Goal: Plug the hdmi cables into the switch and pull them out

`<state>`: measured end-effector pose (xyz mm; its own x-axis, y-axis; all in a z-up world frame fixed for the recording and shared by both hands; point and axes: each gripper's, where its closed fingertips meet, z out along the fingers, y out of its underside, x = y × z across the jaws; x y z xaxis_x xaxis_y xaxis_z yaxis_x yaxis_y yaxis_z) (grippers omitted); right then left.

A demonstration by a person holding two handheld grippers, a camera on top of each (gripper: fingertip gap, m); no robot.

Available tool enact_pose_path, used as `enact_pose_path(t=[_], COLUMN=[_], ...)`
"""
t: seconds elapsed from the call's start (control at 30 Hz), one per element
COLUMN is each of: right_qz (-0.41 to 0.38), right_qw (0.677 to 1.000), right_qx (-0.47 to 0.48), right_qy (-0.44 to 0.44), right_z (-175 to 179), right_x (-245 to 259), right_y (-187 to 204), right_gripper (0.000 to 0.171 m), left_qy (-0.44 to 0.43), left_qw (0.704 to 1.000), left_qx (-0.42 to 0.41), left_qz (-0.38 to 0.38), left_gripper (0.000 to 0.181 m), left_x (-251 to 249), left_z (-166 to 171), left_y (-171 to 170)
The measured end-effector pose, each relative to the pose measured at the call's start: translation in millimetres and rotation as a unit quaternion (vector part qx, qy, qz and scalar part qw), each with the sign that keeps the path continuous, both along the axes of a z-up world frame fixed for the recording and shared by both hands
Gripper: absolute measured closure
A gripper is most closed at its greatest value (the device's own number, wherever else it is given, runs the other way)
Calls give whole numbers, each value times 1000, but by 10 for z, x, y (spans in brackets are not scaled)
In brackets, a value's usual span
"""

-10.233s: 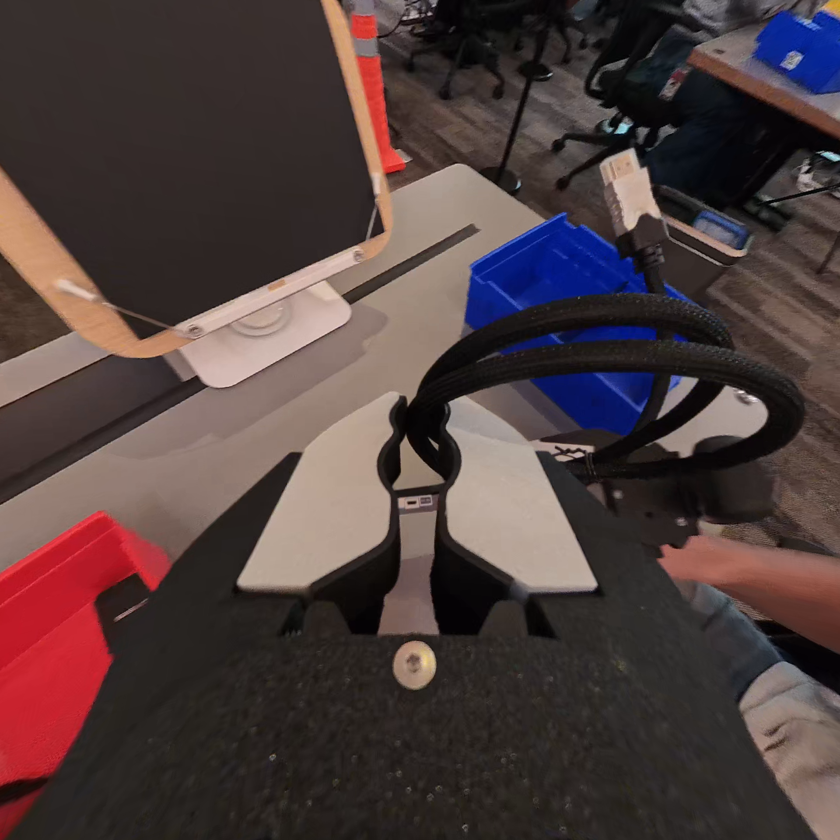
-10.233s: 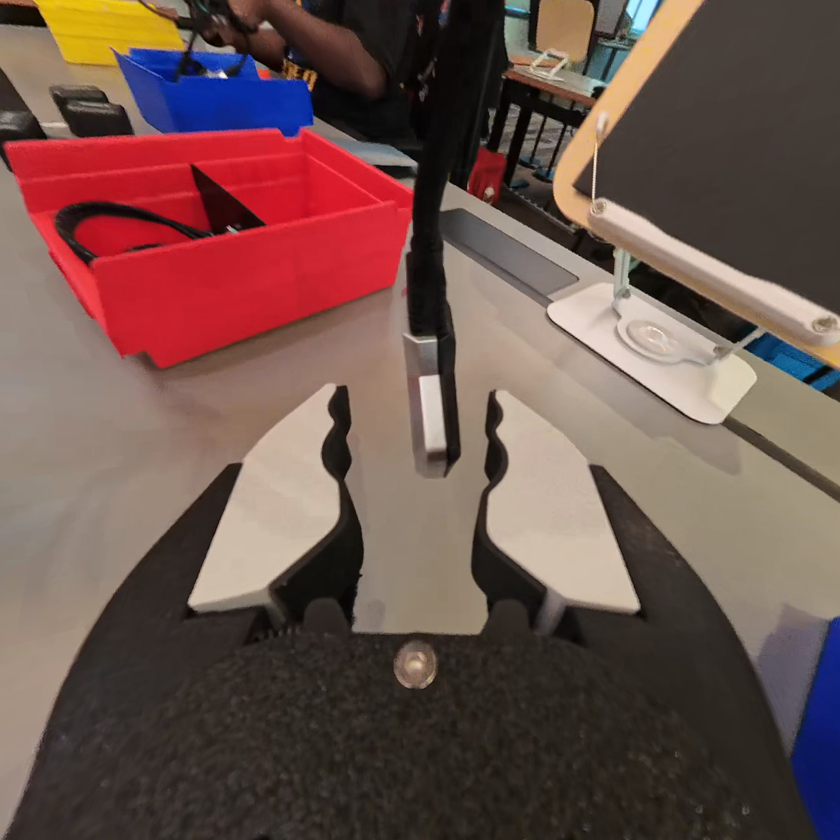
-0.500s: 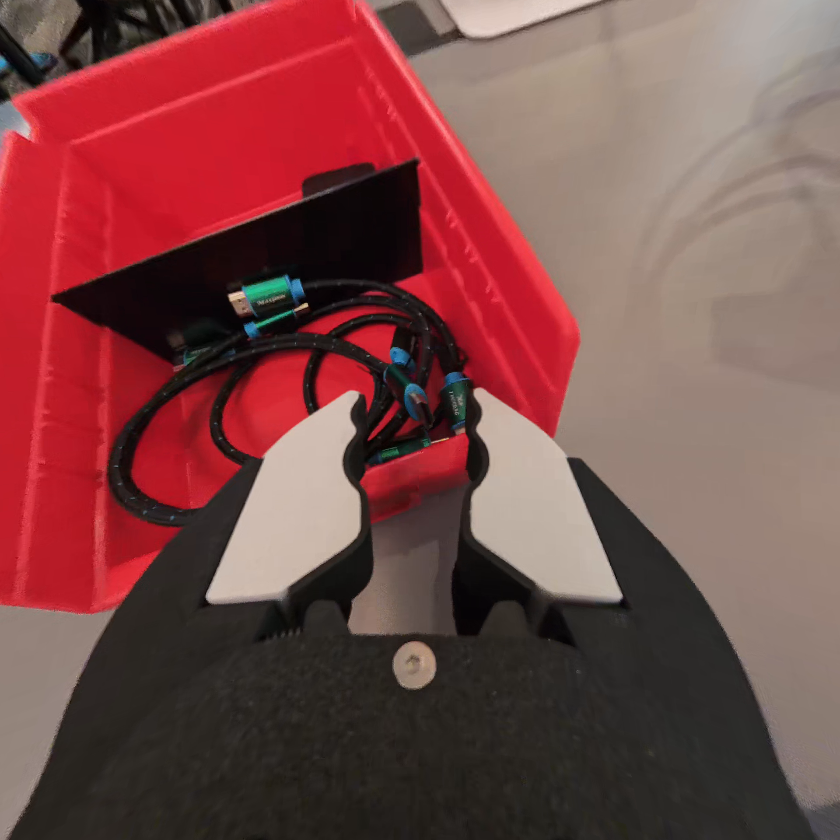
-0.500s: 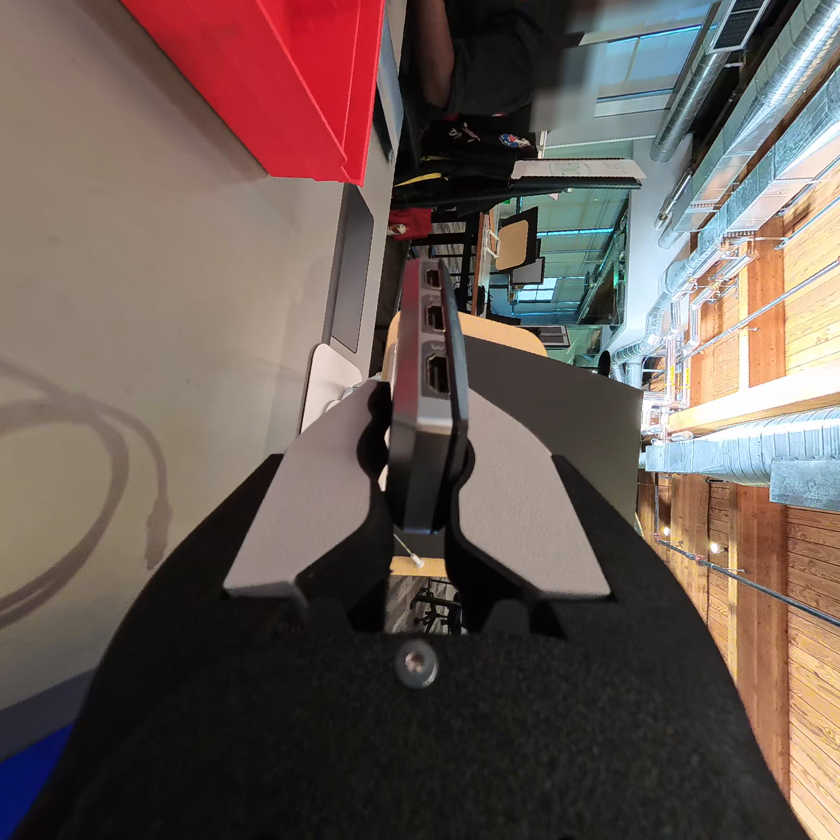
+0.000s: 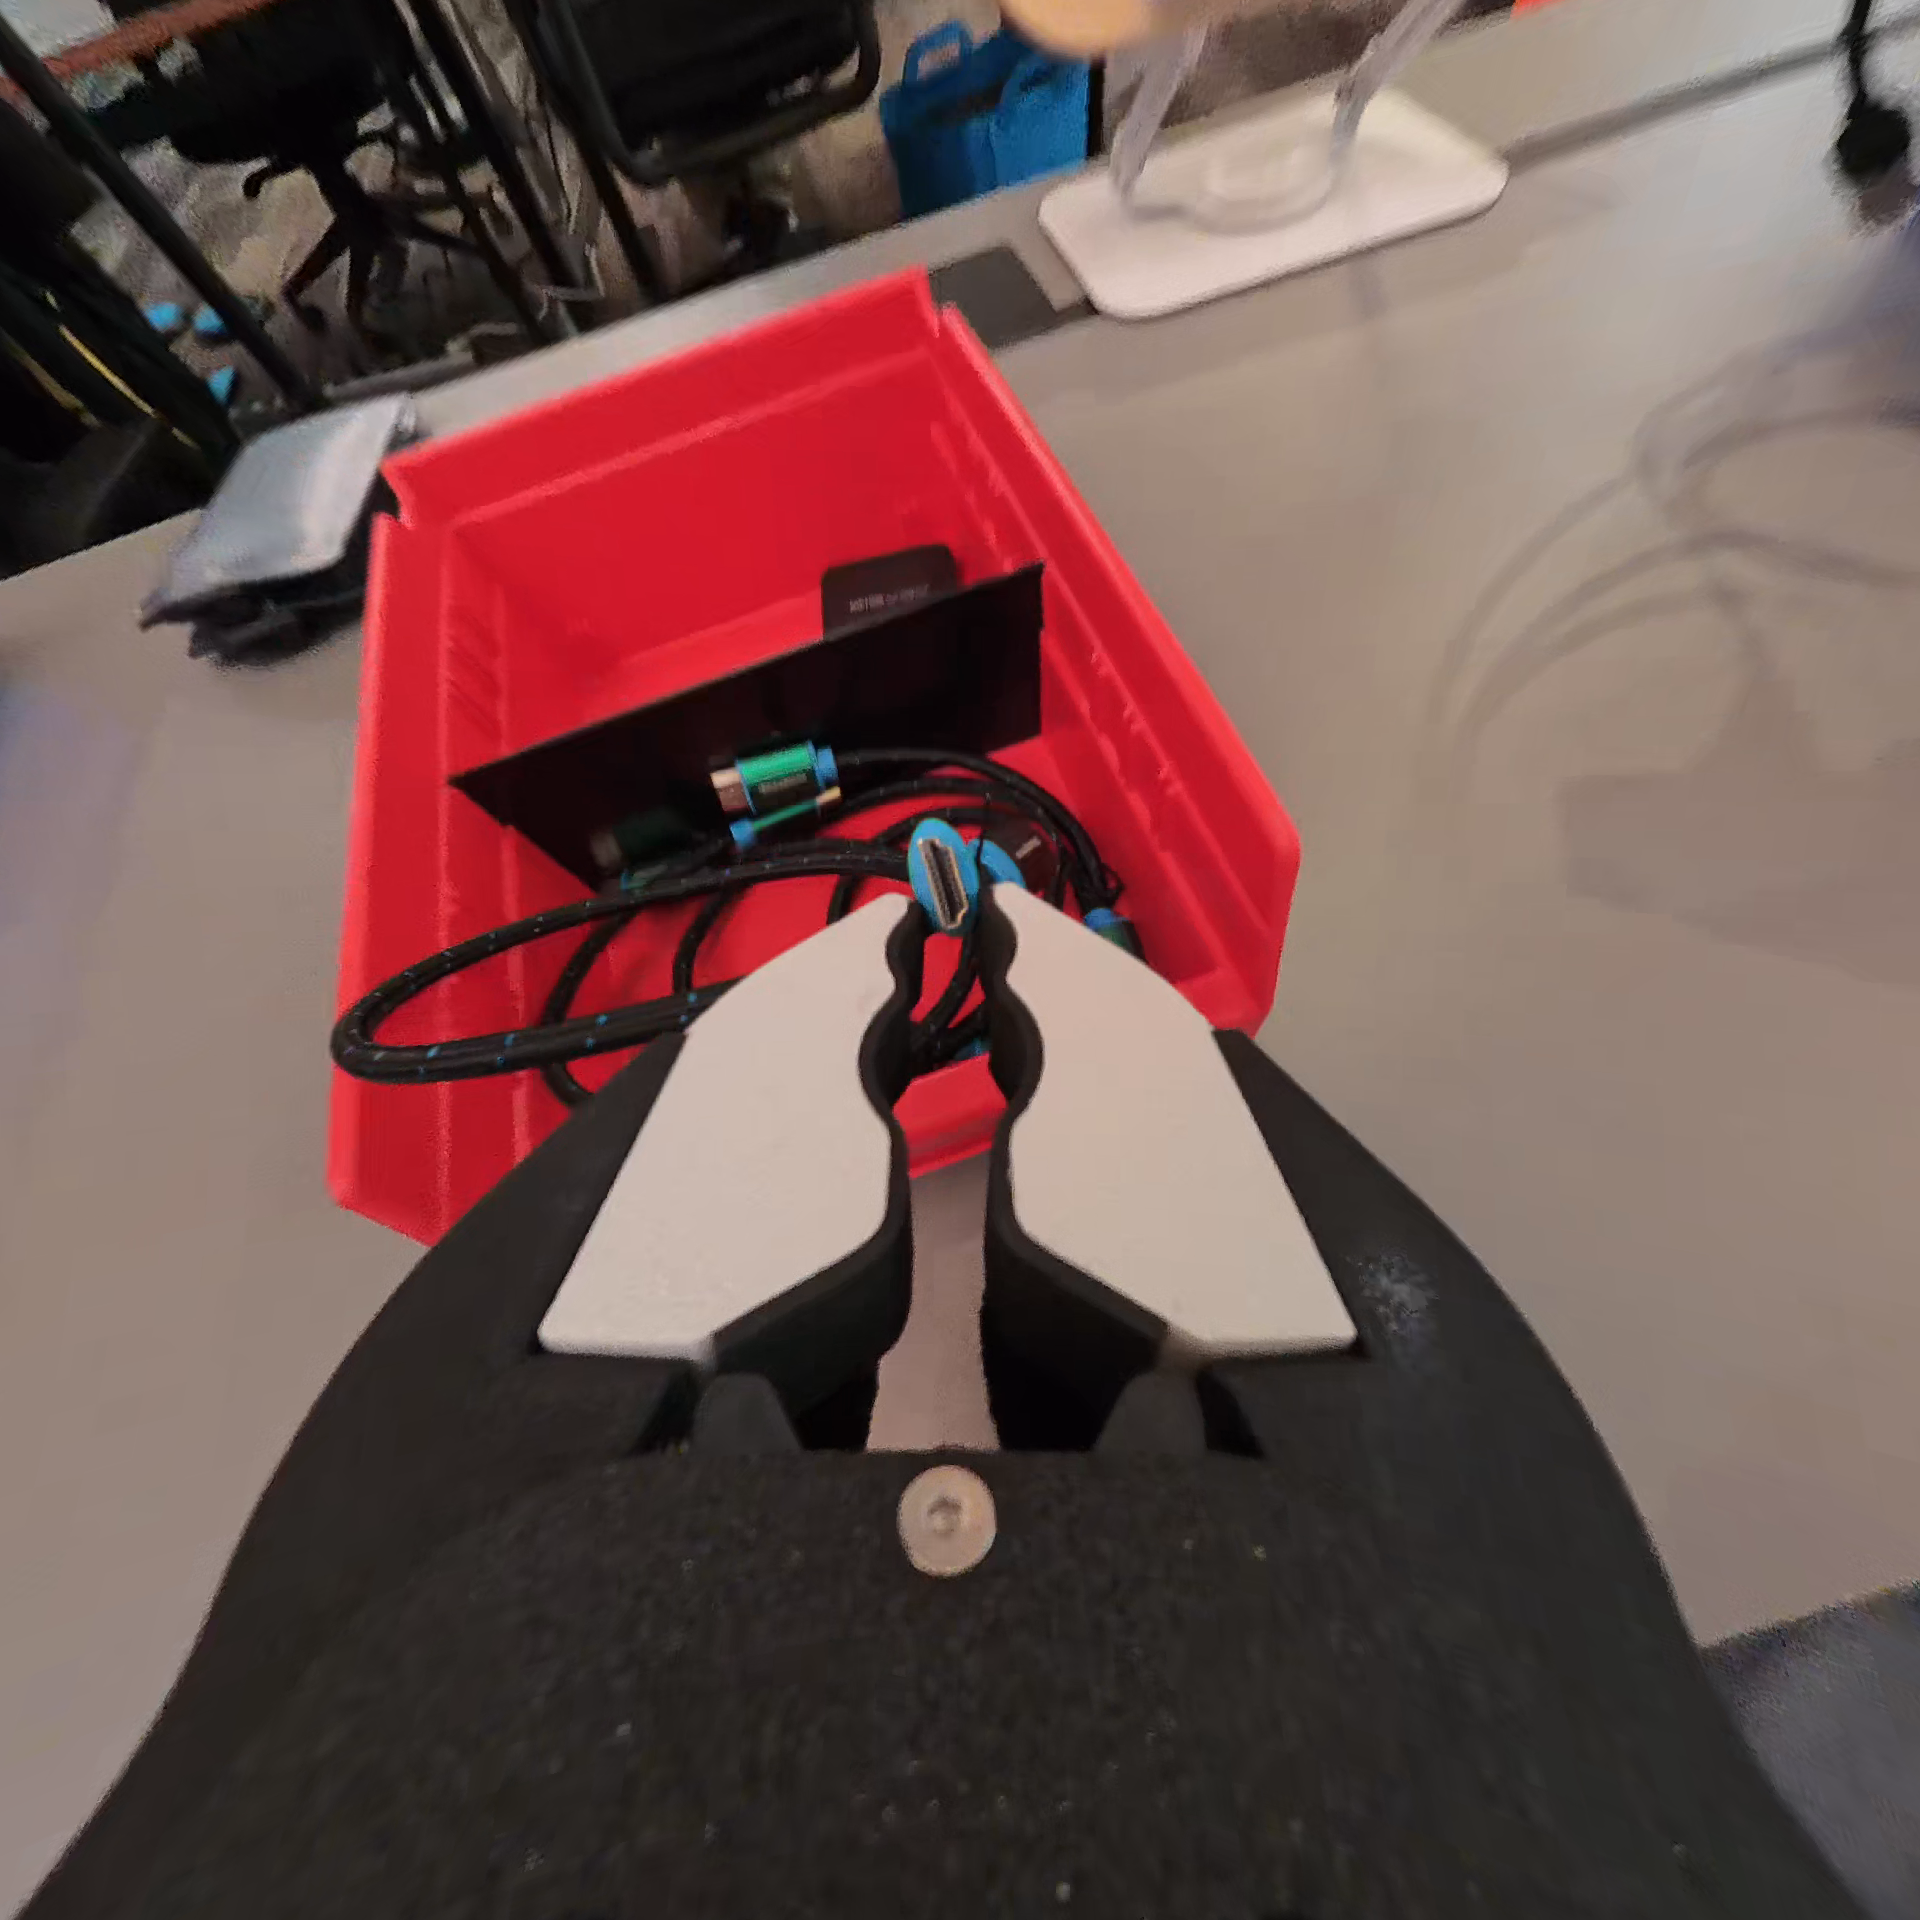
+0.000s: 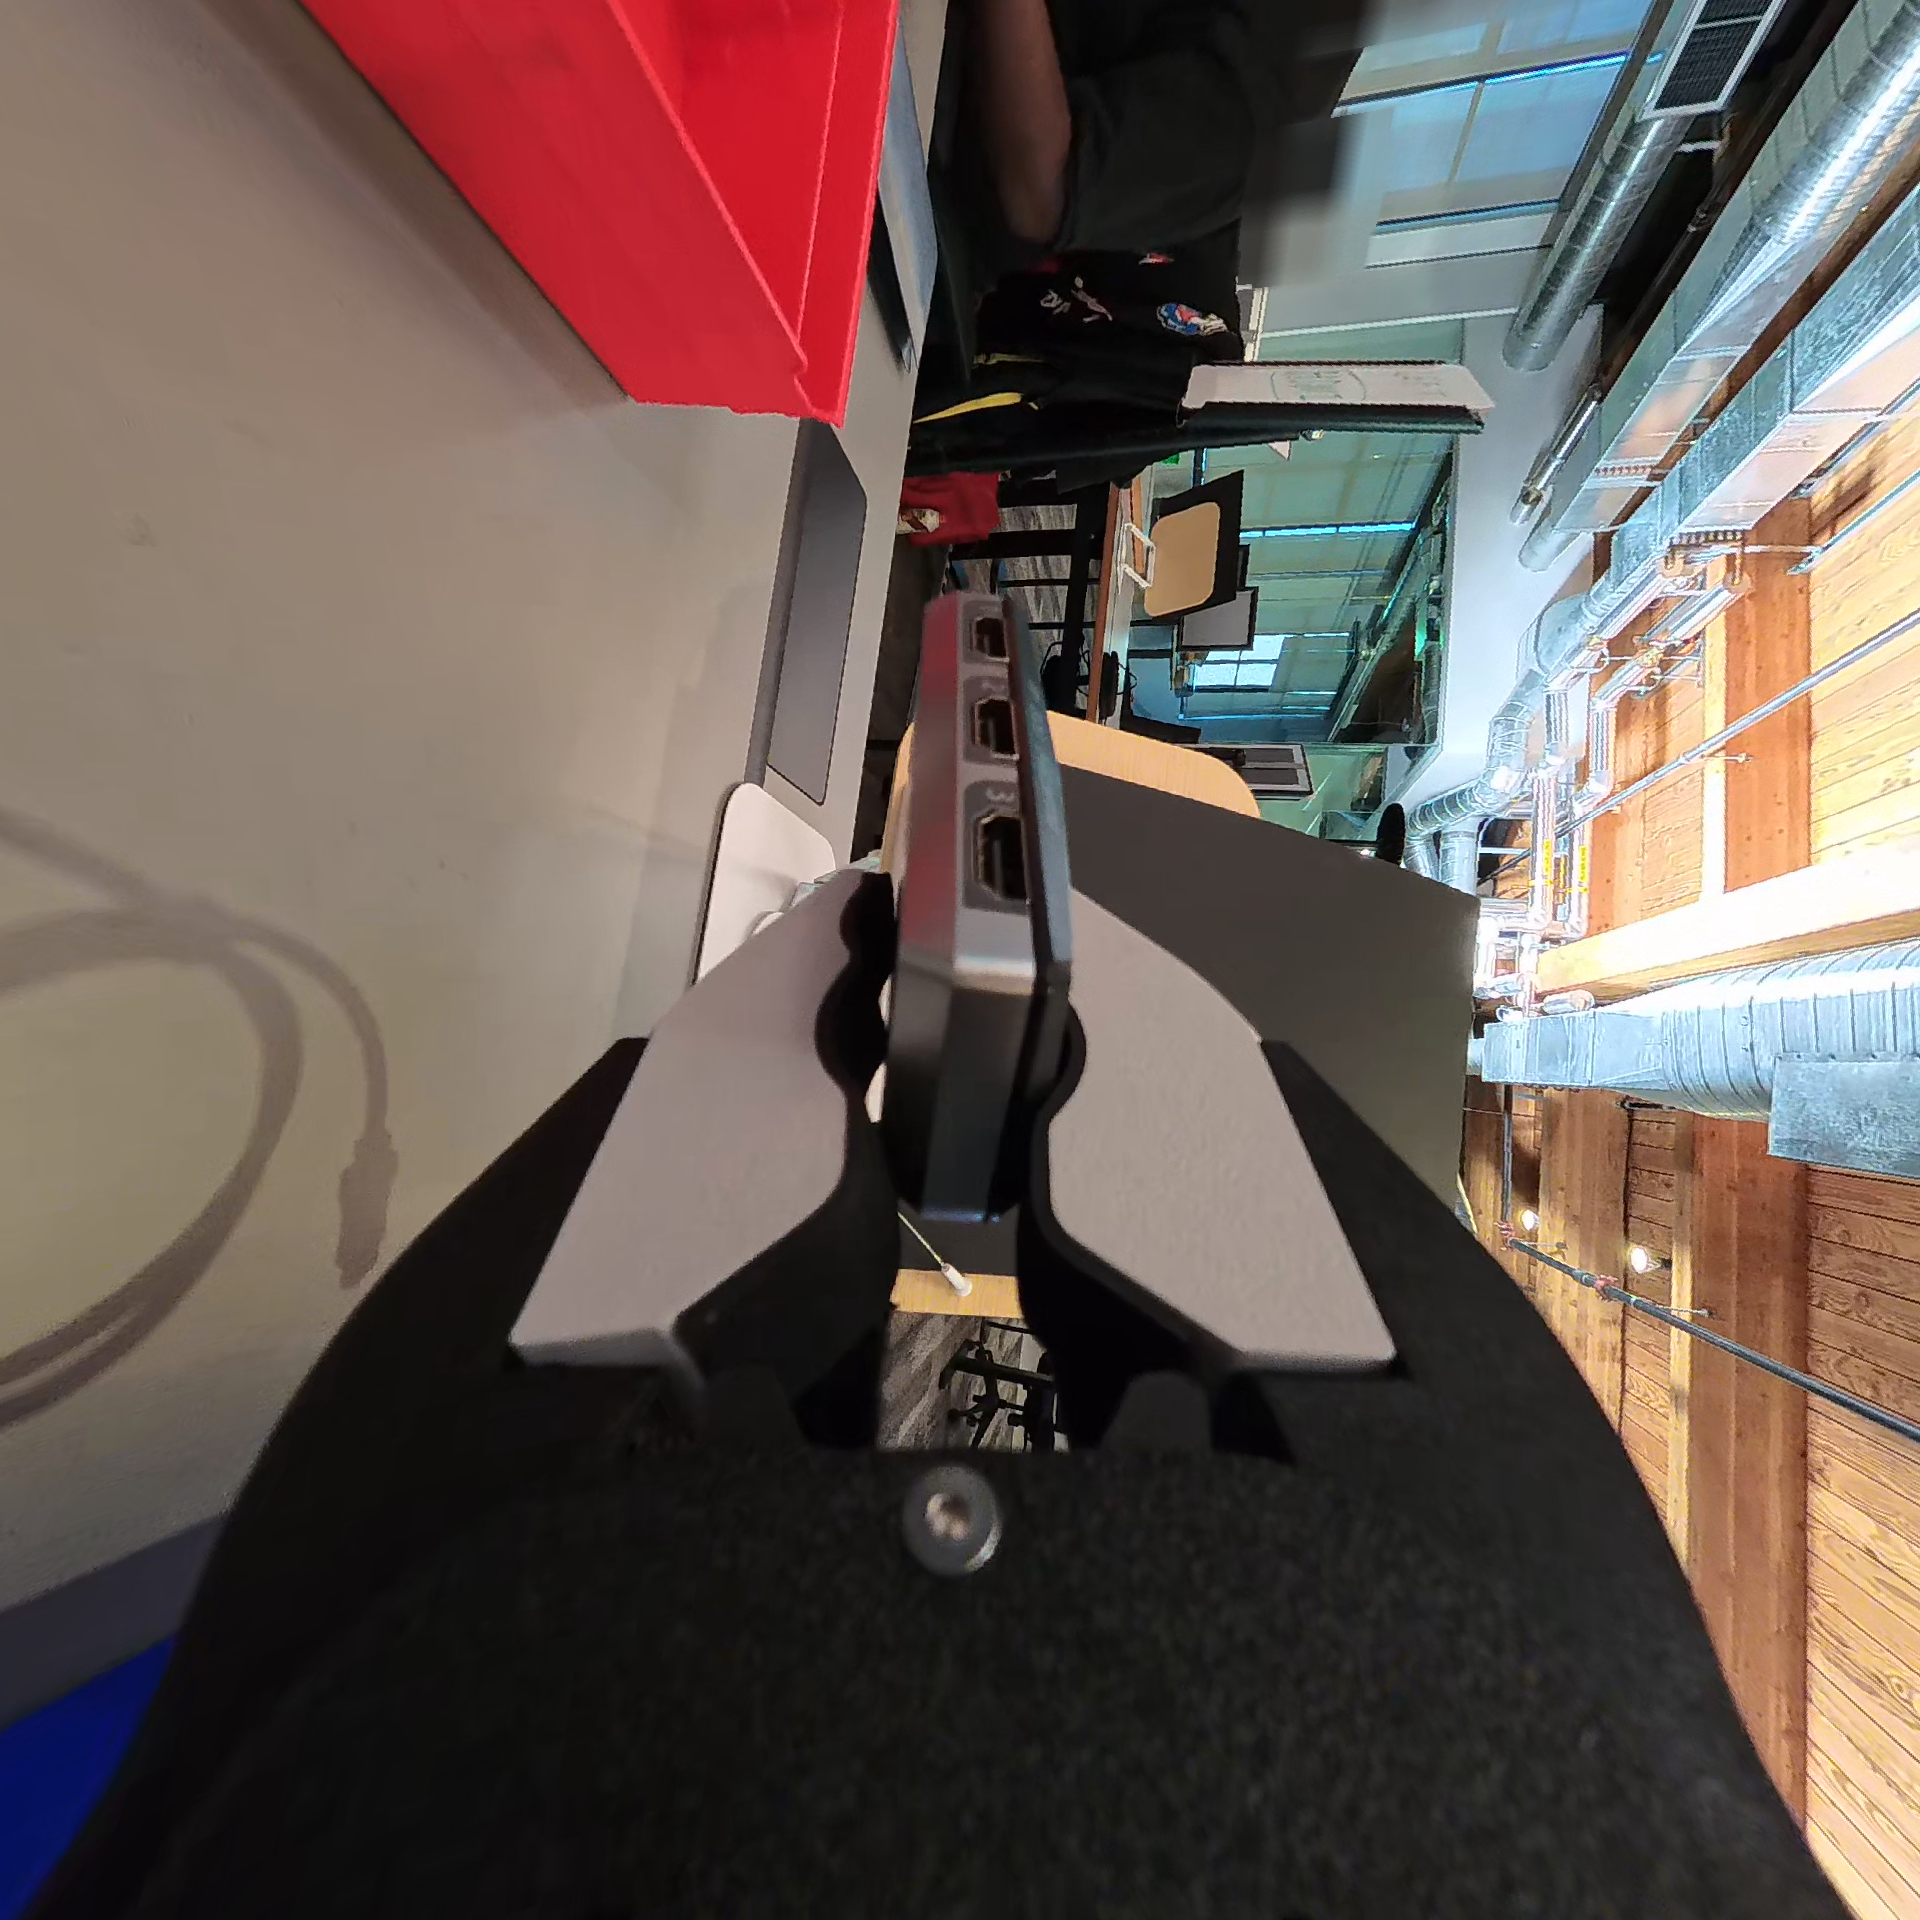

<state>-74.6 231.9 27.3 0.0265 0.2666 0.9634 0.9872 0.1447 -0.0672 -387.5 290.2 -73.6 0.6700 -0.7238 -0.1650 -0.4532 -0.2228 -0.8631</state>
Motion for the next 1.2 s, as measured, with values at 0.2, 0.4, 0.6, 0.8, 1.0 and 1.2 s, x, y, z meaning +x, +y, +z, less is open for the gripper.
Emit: enact_pose_path(t=[0.2, 0.4, 0.6, 0.8, 1.0, 1.2], right_qz=[5, 9, 17, 20, 18, 10], right_qw=[1000, 1000, 1000, 1000, 1000, 1000], right_qx=[4, 10, 7, 2, 3, -3], right_qy=[5, 10, 8, 3, 9, 4], right_z=[57, 127, 122, 85, 101, 58], right_x=[-20, -20, -77, -94, -47, -19], right_y=[-49, -97, -130, -138, -145, -107], right_gripper=[146, 146, 146, 146, 146, 146], left_qy=[71, 280, 367, 330, 277, 107], left_qw=[992, 903, 816, 786, 801, 878], left_qx=[-21, -96, -160, -175, -198, -238], left_qz=[-104, -311, -416, -493, -493, -401], left_gripper=[172, 172, 172, 181, 181, 176], left_x=[-66, -99, 366, 1137, 1473, 1587], left_z=[384, 169, -301, -706, -1021, -744], left_y=[-390, -1391, -1701, -1717, -1662, -1623])
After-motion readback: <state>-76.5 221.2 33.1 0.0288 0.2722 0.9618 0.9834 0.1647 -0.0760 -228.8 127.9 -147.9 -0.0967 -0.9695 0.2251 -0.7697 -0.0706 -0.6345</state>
